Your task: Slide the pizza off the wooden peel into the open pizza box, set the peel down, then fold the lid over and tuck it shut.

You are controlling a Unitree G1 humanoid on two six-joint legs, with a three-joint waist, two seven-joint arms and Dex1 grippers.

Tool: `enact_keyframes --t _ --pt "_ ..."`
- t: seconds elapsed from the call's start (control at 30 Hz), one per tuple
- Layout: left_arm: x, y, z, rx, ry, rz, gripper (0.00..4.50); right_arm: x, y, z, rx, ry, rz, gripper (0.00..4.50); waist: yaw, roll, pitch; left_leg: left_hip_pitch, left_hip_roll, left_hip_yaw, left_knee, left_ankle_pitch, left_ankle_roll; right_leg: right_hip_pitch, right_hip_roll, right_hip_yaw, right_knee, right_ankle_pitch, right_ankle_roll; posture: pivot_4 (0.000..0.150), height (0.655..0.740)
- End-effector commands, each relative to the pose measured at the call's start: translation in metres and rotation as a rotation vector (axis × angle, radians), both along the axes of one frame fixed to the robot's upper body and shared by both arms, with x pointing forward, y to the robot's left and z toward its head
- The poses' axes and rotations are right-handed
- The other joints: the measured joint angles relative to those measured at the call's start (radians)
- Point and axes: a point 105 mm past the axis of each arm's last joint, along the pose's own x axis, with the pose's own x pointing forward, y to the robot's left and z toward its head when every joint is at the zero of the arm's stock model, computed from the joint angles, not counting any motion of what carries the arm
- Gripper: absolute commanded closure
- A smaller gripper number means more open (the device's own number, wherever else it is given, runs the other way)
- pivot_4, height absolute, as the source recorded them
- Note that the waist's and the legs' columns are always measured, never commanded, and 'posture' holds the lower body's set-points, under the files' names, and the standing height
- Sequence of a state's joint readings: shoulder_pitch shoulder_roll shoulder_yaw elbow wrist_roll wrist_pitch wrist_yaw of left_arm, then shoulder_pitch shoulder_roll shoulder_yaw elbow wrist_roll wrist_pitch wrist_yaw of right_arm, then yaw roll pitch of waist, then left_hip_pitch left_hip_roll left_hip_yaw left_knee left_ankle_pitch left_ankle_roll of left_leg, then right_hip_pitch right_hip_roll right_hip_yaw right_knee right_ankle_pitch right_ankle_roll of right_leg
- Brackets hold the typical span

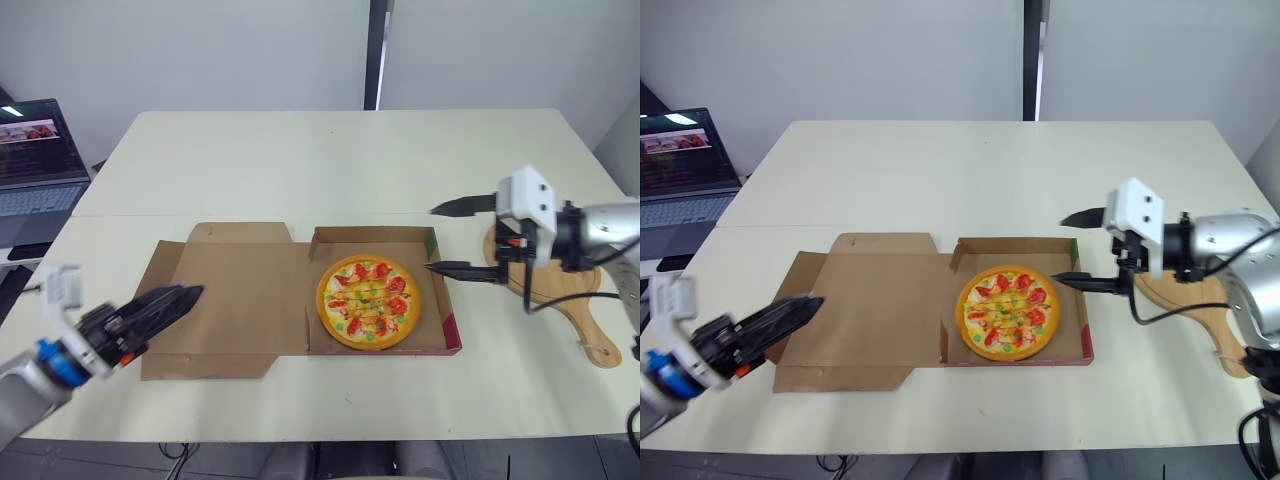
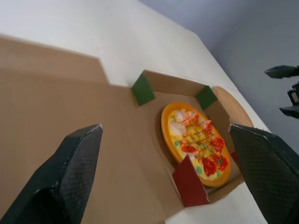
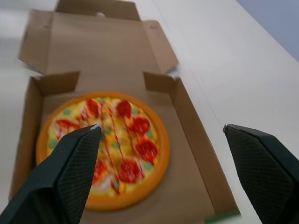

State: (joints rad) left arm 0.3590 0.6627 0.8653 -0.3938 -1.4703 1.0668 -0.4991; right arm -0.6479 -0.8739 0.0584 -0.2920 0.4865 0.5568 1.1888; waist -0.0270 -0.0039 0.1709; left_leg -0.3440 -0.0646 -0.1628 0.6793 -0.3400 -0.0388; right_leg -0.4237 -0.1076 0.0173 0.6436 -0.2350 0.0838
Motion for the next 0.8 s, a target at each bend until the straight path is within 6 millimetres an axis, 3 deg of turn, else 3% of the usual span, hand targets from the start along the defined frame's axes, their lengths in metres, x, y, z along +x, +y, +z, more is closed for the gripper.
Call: enact_keyframes --t 0.03,0.2,0.3,0.5,0.8 --pt "-0.026 0.014 -0.005 -0.099 0.063 0.13 0.0 -0.006 0.019 0.011 0.009 0.052 0.106 0.01 0.0 -0.001 0.0 0.0 0.001 0.0 0.0 0.0 0.0 0.0 0.0 -0.001 0.0 0.0 0.0 0.15 0.74" --pt "-0.066 0.011 -0.036 -0.246 0.26 0.252 0.0 -0.008 0.038 0.021 0.008 0.078 0.191 0.01 0.009 -0.002 -0.001 0.0 0.002 0.001 0.0 0.0 0.0 0.0 0.001 -0.001 0.0 0.0 -0.001 0.15 0.74" --pt "-0.074 0.008 -0.047 -0.296 0.324 0.316 0.0 -0.005 0.04 0.016 -0.019 0.07 0.205 0.01 0.023 -0.003 -0.001 0.0 0.002 0.001 0.0 0.0 0.0 0.0 0.001 -0.001 0.0 0.0 -0.001 0.15 0.74" --pt "-0.072 0.0 -0.063 -0.438 0.365 0.424 0.0 -0.001 0.04 0.011 -0.034 0.064 0.221 0.01 0.025 -0.003 -0.001 0.0 0.003 0.003 0.0 0.0 0.0 0.0 0.003 -0.001 0.0 0.0 -0.002 0.15 0.74" --pt "-0.046 -0.002 -0.085 -0.588 0.379 0.516 0.0 -0.001 0.042 0.015 -0.032 0.058 0.234 0.01 0.025 -0.003 -0.002 0.0 0.001 0.003 0.0 -0.001 -0.001 0.0 0.007 -0.001 0.0 0.0 -0.003 0.15 0.74"
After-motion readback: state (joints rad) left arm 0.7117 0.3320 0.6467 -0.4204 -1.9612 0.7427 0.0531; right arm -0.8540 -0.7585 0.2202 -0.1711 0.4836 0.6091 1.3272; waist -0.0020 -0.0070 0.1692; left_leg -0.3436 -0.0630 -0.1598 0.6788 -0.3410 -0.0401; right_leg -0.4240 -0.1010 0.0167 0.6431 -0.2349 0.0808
